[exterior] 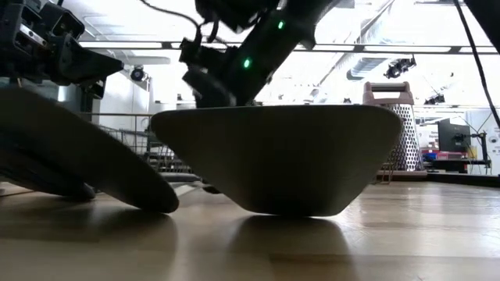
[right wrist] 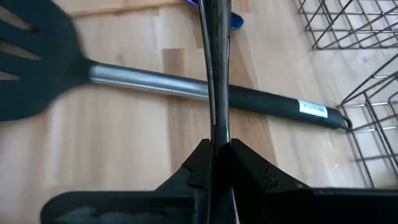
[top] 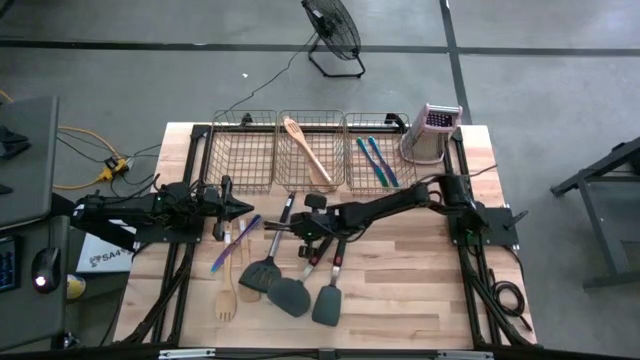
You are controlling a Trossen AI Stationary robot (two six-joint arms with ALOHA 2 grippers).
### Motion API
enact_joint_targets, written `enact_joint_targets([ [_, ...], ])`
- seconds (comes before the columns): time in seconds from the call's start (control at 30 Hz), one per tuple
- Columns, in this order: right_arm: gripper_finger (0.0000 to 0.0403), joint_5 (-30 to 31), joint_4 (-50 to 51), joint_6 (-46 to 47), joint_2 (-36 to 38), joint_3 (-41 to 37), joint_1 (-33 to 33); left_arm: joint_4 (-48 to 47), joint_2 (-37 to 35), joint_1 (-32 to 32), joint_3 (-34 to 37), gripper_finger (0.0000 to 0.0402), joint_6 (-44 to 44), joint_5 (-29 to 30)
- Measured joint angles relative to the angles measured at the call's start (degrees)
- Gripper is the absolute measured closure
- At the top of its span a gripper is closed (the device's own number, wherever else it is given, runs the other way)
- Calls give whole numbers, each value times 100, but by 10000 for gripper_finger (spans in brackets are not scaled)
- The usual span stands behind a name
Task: Pick & Place Kitchen Items
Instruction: Put the black knife into the right wire basket
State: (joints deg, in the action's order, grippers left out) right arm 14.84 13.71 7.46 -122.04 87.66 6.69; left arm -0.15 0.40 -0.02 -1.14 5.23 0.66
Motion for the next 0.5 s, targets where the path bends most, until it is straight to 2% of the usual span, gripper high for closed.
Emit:
enact_joint_targets([
  [0.23, 374, 149, 646, 323, 464, 4, 97, 0, 0, 1, 1, 398, 1, 1],
  [0.5, 374, 460, 1652, 1598, 1098, 5, 119, -1, 0, -1, -1, 398, 0, -1],
])
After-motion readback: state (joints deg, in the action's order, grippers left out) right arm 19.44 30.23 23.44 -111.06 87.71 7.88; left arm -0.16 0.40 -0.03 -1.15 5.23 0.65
